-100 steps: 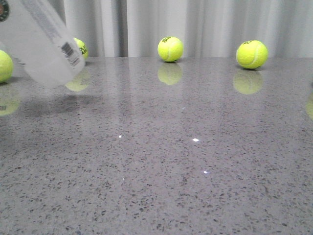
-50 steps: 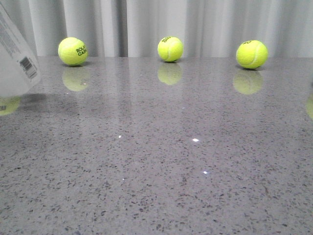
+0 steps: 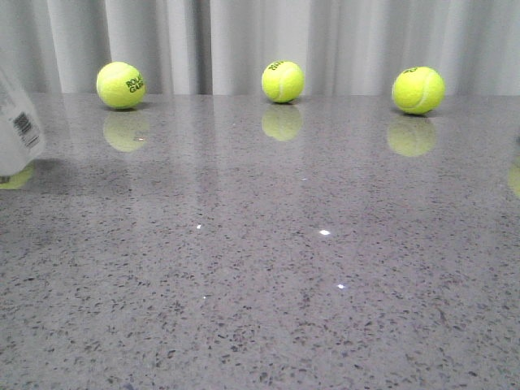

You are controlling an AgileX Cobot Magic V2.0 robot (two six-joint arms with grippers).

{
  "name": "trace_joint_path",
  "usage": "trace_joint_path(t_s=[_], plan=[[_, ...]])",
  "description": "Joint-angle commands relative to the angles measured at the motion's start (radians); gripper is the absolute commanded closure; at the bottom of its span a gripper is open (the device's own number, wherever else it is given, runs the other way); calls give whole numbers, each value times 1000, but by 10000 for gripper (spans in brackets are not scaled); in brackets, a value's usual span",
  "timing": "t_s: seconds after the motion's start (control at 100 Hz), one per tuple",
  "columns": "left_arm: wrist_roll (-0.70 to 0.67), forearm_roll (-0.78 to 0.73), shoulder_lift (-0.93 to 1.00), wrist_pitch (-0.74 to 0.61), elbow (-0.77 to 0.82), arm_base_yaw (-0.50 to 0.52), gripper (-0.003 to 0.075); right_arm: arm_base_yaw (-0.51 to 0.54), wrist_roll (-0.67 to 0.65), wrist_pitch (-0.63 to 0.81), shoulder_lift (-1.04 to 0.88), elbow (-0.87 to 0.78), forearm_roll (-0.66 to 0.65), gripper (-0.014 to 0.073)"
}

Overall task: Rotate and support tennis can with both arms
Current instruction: 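Grasp the can rim with the left gripper and lift it, then rotate the held can upright with the left gripper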

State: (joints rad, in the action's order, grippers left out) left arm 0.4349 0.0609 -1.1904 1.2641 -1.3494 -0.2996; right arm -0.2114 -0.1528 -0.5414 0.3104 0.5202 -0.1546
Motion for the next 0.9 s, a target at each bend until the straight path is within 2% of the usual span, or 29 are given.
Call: trace_joint_path(t_s=[0.0, 0.09, 0.19, 0.62, 0.89], plan=[[-7, 33, 19, -7, -25, -3, 441, 8, 0, 80, 3, 26, -15, 664], [-7, 35, 19, -25, -25, -3, 314, 8, 0, 80, 3, 26, -15, 664], [-7, 35, 19, -63, -25, -3, 255, 8, 0, 80, 3, 26, -15, 664], [-7, -45, 19, -119, -33, -3, 257, 8, 0, 80, 3, 26, -15, 664], [-7, -77, 19, -211, -33, -3, 257, 8, 0, 80, 3, 26, -15, 664]])
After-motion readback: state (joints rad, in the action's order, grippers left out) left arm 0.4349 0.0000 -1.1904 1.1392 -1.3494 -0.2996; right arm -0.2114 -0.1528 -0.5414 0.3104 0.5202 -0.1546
